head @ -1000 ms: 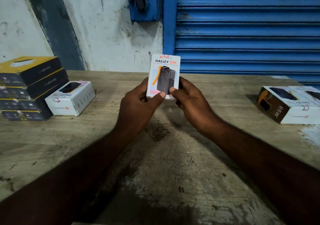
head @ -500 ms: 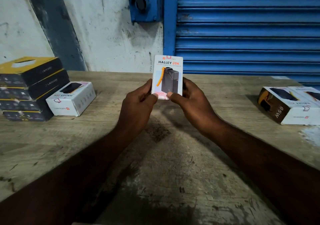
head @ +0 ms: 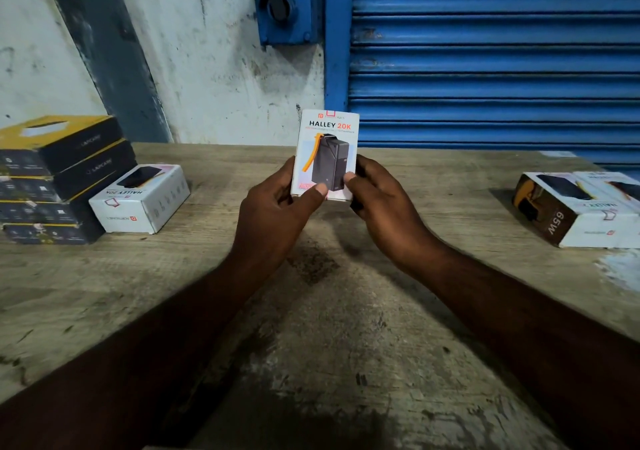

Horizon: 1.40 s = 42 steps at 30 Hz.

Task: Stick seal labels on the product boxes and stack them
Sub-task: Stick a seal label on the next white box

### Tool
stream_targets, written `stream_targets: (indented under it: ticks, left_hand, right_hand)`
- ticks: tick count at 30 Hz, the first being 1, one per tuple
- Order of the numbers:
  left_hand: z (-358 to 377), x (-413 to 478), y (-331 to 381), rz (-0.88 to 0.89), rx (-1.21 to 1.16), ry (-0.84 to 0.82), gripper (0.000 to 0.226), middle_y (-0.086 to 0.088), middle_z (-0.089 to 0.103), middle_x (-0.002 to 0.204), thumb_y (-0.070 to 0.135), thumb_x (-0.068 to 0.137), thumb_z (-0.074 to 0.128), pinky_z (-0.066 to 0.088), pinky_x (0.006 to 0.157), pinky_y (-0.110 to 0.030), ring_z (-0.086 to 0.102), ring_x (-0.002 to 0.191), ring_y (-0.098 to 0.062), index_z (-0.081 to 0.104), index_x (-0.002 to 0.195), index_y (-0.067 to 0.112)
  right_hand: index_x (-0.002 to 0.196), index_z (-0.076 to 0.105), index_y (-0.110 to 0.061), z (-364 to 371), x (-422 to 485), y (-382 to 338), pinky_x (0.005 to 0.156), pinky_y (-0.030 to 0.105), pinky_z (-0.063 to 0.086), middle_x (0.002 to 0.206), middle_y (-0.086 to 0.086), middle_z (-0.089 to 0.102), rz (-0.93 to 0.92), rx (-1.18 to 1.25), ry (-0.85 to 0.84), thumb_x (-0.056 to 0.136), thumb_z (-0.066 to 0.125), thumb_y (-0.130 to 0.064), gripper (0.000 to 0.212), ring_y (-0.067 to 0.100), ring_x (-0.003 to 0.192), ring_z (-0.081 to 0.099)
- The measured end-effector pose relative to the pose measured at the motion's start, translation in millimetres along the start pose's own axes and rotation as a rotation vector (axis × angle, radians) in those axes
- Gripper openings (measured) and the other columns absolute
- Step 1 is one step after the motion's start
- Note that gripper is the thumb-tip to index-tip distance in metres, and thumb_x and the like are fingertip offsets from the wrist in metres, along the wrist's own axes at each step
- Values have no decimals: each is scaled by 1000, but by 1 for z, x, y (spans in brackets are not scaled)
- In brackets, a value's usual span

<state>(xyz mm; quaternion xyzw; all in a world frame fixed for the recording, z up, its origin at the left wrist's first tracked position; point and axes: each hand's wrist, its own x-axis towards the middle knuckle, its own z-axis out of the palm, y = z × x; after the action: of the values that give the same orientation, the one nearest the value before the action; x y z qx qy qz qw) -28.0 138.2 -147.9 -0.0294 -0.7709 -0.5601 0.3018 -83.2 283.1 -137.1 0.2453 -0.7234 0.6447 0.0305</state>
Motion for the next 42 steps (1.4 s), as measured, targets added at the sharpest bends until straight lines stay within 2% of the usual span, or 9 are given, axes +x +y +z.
stream_targets:
  ticks: [6,11,19,25,30,33,36,39,42]
  left_hand:
    - [0,1,-1,31,38,27,46,11,73,116,11,92,71,54,92,-21,69,105,-2,61,137,19]
    - [-3,3,-1,-4,29,18,46,9,72,120,8,94,67,54,99,-30,68,109,-3,60,139,17]
    - [-3,1,3,-80,-16,11,45,12,75,108,25,91,53,51,97,-54,64,95,-9,61,134,38]
    - [-2,1,3,-73,-34,-3,45,16,73,115,31,88,55,52,103,-44,67,105,-2,60,132,39]
    - [-2,3,2,-24,2,-37,43,16,74,112,31,88,58,53,100,-40,66,100,1,60,129,42]
    - [-5,5,3,13,32,-51,42,15,72,117,37,88,61,54,99,-43,67,106,-2,57,128,48]
    - [-8,8,3,41,38,-28,40,17,71,121,48,87,61,53,100,-46,66,112,-4,54,123,62]
    - [-9,7,2,60,73,-8,36,21,71,116,53,87,59,55,97,-48,67,110,-3,54,121,64]
    - [-8,7,-1,76,109,8,38,22,73,103,52,89,58,57,93,-47,69,104,-2,57,126,58]
  right_hand:
    - [138,56,-19,2,0,2,105,42,49,125,-3,70,9,21,-2,87,54,-36,54,14,115,65]
    - [140,55,-14,-1,2,5,103,34,51,125,-4,70,-5,24,-14,98,62,-16,43,8,113,67]
    - [135,58,-14,-5,2,4,98,26,53,123,-6,71,-53,-59,-26,95,70,-17,43,2,109,67]
    - [137,57,-13,-6,4,7,100,29,53,125,-5,70,-55,-70,-14,99,63,-15,39,5,111,67]
    - [132,64,-24,-6,4,5,94,38,51,116,-9,72,-35,-82,-17,95,49,-42,43,6,102,65]
    - [139,59,-29,-7,4,3,112,49,43,137,-7,64,-59,-111,-51,90,46,-58,58,13,129,58]
    - [150,47,-30,-10,3,-1,115,38,41,149,-9,53,-131,-218,-92,100,44,-53,56,5,137,48]
    - [153,42,-28,-15,2,-1,102,16,44,136,-15,62,-208,-283,-106,108,44,-35,46,-6,119,57]
    - [154,39,-28,-14,0,-1,81,5,41,112,-17,69,-272,-344,-91,107,48,-32,48,-13,91,61]
